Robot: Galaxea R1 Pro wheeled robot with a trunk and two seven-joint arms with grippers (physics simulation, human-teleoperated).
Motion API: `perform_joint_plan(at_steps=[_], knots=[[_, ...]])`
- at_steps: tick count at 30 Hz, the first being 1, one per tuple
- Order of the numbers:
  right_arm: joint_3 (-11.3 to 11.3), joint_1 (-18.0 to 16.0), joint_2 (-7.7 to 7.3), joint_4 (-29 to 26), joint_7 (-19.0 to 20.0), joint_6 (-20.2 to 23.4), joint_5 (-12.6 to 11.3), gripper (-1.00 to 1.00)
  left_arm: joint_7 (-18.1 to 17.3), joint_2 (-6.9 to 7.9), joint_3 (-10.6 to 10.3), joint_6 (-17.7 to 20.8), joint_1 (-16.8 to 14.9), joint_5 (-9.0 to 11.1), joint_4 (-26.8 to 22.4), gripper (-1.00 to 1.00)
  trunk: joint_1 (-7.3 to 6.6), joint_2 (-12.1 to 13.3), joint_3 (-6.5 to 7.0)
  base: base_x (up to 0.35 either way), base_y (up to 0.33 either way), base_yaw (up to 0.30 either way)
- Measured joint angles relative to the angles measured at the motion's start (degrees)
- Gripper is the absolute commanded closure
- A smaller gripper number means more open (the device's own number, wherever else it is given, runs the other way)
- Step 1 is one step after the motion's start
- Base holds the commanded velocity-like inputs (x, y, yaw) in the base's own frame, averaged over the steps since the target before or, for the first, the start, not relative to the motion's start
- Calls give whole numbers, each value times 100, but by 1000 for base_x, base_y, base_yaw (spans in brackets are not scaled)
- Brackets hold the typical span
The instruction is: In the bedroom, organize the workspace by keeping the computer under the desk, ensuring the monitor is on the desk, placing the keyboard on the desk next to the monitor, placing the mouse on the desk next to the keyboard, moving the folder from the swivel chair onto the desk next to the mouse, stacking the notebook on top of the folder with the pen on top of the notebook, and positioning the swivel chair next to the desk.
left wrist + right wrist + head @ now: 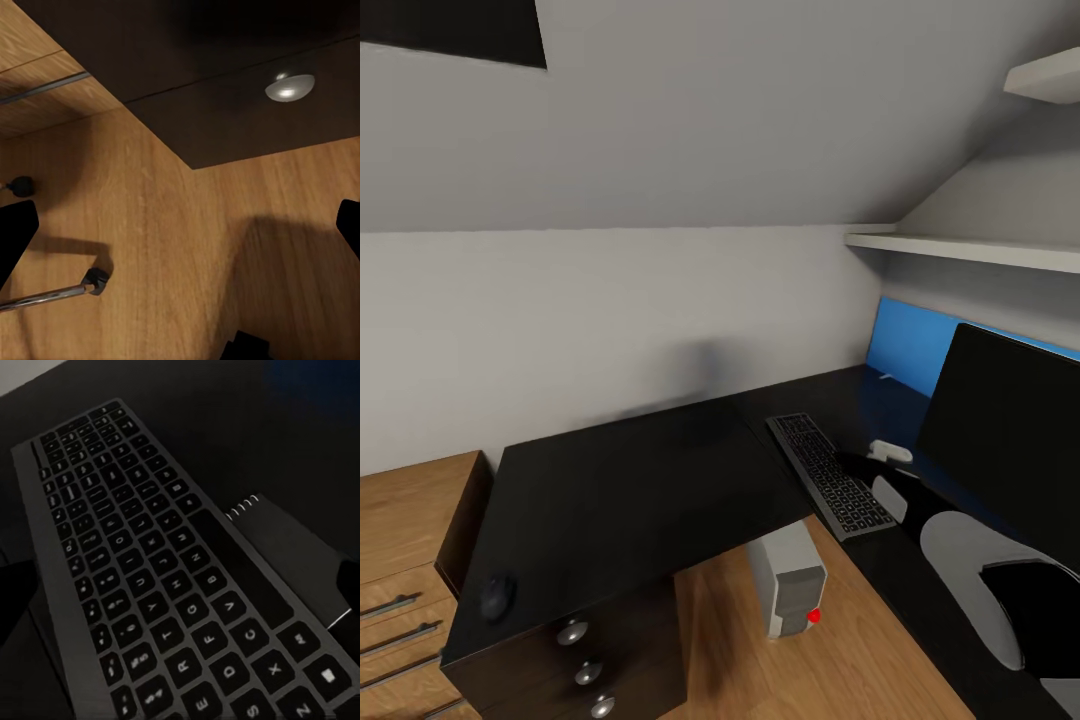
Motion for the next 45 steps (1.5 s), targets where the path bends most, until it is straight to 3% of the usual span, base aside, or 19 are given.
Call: perform_joint_plan(at_steps=[4,9,12,35,45], knots=[[-25,0,-13,2,-1,49,-273,-100,0,0,-4,0,0,0,-3,-100,0,0,0,0,0,0],[-32,0,-38,3,-9,144,-402,-100,-1,-5,-14,2,0,4,-50,-100,0,0,0,0,0,0],[-33,0,-53,3,-10,203,-416,-100,-1,-5,-15,2,0,6,-63,-100,0,0,0,0,0,0],[-35,0,-166,4,-19,277,-431,-100,-1,-68,-16,28,1,7,-86,-100,505,-921,-413,0,0,0],[-43,-1,-225,15,-362,279,-434,-100,-1,-67,-16,28,1,5,-86,-100,505,-923,-413,0,0,0]])
